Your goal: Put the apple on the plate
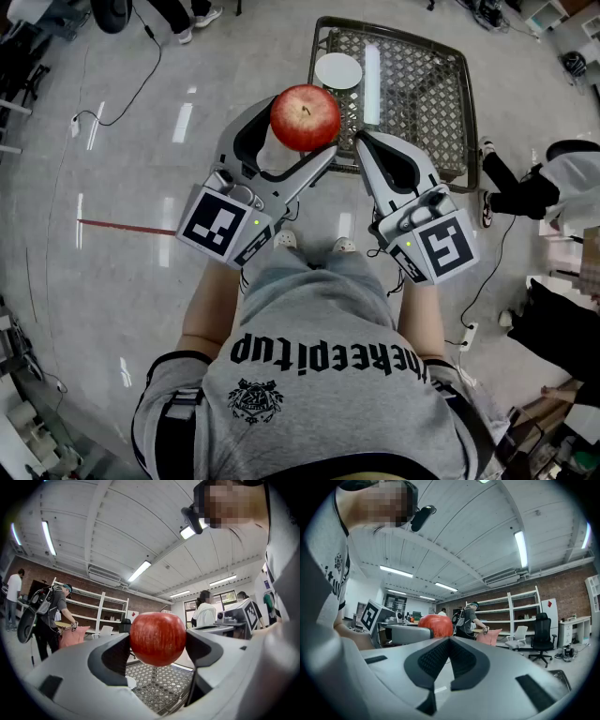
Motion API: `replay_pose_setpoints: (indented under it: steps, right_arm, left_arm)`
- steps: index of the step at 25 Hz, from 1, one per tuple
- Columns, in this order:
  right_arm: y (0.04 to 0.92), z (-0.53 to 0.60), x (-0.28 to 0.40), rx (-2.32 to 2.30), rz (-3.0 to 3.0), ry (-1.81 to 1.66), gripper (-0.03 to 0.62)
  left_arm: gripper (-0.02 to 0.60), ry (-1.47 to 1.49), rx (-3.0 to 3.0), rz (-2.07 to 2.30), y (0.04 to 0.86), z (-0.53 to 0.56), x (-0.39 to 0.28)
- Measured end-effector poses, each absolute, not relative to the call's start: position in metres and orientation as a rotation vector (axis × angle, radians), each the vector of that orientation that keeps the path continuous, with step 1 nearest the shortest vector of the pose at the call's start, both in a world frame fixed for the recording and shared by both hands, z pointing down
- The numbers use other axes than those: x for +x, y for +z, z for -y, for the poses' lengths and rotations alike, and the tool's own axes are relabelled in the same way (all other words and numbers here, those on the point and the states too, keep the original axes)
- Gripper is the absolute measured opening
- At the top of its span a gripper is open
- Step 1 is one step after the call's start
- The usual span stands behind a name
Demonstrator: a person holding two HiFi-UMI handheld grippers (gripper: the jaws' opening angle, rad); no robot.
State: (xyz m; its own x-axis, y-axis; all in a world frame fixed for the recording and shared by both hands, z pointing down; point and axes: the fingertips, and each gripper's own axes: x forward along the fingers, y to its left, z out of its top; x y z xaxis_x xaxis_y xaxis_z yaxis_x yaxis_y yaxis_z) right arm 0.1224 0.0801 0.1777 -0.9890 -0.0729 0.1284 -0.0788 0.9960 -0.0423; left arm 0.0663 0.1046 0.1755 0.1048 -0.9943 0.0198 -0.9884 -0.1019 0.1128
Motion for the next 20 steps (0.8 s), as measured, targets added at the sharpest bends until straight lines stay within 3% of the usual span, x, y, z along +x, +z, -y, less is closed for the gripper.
replay_pose_setpoints:
  steps: [20]
  right_arm:
    - [0.181,-0.101,0.079,0.298,2.976,0.068,0.002]
  left_arm:
    - [0.408,-0.144,2.359,1.890,0.186,-0.115,0.021]
